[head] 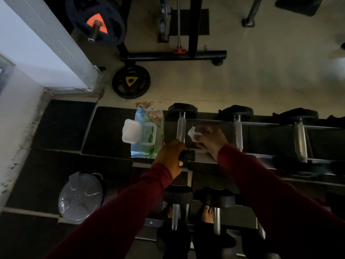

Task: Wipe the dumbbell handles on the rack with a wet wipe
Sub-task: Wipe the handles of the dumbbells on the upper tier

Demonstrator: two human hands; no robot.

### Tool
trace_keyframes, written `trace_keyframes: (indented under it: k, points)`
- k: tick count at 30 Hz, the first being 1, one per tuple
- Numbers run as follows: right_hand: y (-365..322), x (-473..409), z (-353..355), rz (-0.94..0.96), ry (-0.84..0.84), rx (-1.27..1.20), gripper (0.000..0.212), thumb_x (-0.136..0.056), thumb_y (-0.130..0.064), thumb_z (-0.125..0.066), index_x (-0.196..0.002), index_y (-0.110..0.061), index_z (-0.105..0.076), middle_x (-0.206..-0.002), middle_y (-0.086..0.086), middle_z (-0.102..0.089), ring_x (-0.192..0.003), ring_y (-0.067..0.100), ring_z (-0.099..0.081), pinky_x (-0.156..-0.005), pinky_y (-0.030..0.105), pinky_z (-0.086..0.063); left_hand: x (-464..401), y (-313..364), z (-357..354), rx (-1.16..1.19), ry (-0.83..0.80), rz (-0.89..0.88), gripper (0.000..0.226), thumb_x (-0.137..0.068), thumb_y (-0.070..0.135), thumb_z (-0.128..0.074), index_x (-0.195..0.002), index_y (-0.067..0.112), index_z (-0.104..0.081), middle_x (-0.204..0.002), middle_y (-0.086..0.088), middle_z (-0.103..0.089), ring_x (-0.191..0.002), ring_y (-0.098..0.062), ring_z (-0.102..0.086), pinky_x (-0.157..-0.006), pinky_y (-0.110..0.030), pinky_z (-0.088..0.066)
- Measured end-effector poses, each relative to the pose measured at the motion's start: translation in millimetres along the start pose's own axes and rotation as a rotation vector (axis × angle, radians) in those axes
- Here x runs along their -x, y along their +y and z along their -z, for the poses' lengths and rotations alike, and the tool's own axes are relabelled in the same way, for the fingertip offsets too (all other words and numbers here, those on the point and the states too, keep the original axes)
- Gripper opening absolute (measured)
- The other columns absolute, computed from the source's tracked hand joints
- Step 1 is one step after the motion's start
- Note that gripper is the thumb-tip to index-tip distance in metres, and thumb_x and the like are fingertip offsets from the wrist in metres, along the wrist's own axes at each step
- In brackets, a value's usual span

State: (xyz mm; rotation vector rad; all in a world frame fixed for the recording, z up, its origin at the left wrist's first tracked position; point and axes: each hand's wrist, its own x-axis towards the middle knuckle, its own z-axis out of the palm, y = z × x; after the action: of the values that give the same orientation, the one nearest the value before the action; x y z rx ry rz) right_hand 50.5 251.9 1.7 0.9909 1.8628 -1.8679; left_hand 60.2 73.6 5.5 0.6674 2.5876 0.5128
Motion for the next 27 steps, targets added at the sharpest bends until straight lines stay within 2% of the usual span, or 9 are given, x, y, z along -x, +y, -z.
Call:
trace_keyframes:
  k: [2,4,7,10,15,17,19,23,27]
  points:
    - [0,-2,-7,0.069,0.011,0.237,0.028,-0.089,-0.016,-0.069,-0.116,-0.026,-0.066,-0.112,-0.006,-0.065,-0.094,0.007,-0.063,-0.087,0.03,-0.057,6,-1,-4,0.119,0.055,0.061,0.053,-0.076,0.008,-0.074,-0.122,0.027,-0.058,-0.126,0.007,-0.053,-0.116,-0.013,-0.053,-0.103,-0.024,-0.04]
    - [-1,-2,-14,0.127,-0.008,0.439,0.022,-0.087,-0.021,-0.072,-0.109,-0.026,-0.068,-0.097,-0.013,-0.063,-0.084,-0.002,-0.059,-0.077,0.018,-0.052,14,0,-5,0.226,0.121,0.133,0.051,-0.079,0.01,-0.075,-0.124,0.028,-0.06,-0.127,0.007,-0.057,-0.117,-0.01,-0.053,-0.101,-0.019,-0.036]
    - [0,-3,-23,0.114,-0.036,0.579,0.018,-0.08,-0.022,-0.079,-0.09,-0.03,-0.068,-0.092,-0.014,-0.064,-0.086,0.0,-0.059,-0.073,0.018,-0.049,24,-3,-4,0.36,0.239,0.32,0.054,-0.073,0.021,-0.083,-0.122,0.026,-0.062,-0.123,0.009,-0.062,-0.113,-0.005,-0.053,-0.099,-0.02,-0.039]
    - [4,-8,-29,0.128,0.027,0.668,0.018,-0.083,-0.015,-0.076,-0.08,-0.028,-0.064,-0.09,-0.011,-0.062,-0.078,0.0,-0.056,-0.058,0.012,-0.037,26,-8,-7,0.415,0.239,0.427,0.062,-0.069,0.029,-0.086,-0.125,0.027,-0.061,-0.125,0.005,-0.063,-0.118,-0.011,-0.056,-0.104,-0.028,-0.044]
    - [11,-17,-31,0.136,0.055,0.756,0.011,-0.09,-0.01,-0.065,-0.089,-0.021,-0.066,-0.09,-0.009,-0.056,-0.074,0.001,-0.051,-0.055,0.013,-0.033,19,-10,-2,0.437,0.205,0.498,0.063,-0.064,0.029,-0.089,-0.122,0.025,-0.064,-0.121,0.006,-0.065,-0.113,-0.011,-0.058,-0.103,-0.027,-0.045]
    - [11,-19,-30,0.125,0.033,0.737,0.012,-0.091,-0.009,-0.063,-0.09,-0.02,-0.065,-0.093,-0.008,-0.057,-0.075,0.001,-0.052,-0.058,0.014,-0.037,18,-11,1,0.425,0.195,0.506,0.062,-0.063,0.028,-0.09,-0.12,0.026,-0.065,-0.12,0.006,-0.065,-0.114,-0.013,-0.058,-0.104,-0.031,-0.046]
    - [11,-19,-28,0.116,0.017,0.686,0.015,-0.09,-0.008,-0.065,-0.088,-0.022,-0.065,-0.094,-0.007,-0.059,-0.078,0.002,-0.054,-0.062,0.015,-0.042,18,-12,2,0.424,0.194,0.513,0.062,-0.062,0.028,-0.09,-0.118,0.027,-0.066,-0.119,0.006,-0.066,-0.113,-0.013,-0.058,-0.104,-0.033,-0.046]
    - [12,-15,-28,0.164,0.001,0.697,0.015,-0.089,-0.014,-0.069,-0.088,-0.028,-0.064,-0.093,-0.012,-0.06,-0.077,-0.004,-0.054,-0.057,0.01,-0.037,18,-13,2,0.463,0.19,0.518,0.062,-0.06,0.027,-0.091,-0.117,0.028,-0.066,-0.117,0.008,-0.066,-0.111,-0.011,-0.059,-0.103,-0.03,-0.047]
    - [16,-11,-36,0.282,0.136,0.599,0.006,-0.089,-0.022,-0.07,-0.093,-0.027,-0.069,-0.086,-0.018,-0.062,-0.076,-0.008,-0.058,-0.062,0.007,-0.04,18,-14,4,0.466,0.177,0.514,0.062,-0.059,0.028,-0.091,-0.116,0.028,-0.066,-0.12,0.008,-0.066,-0.114,-0.012,-0.058,-0.105,-0.034,-0.046]
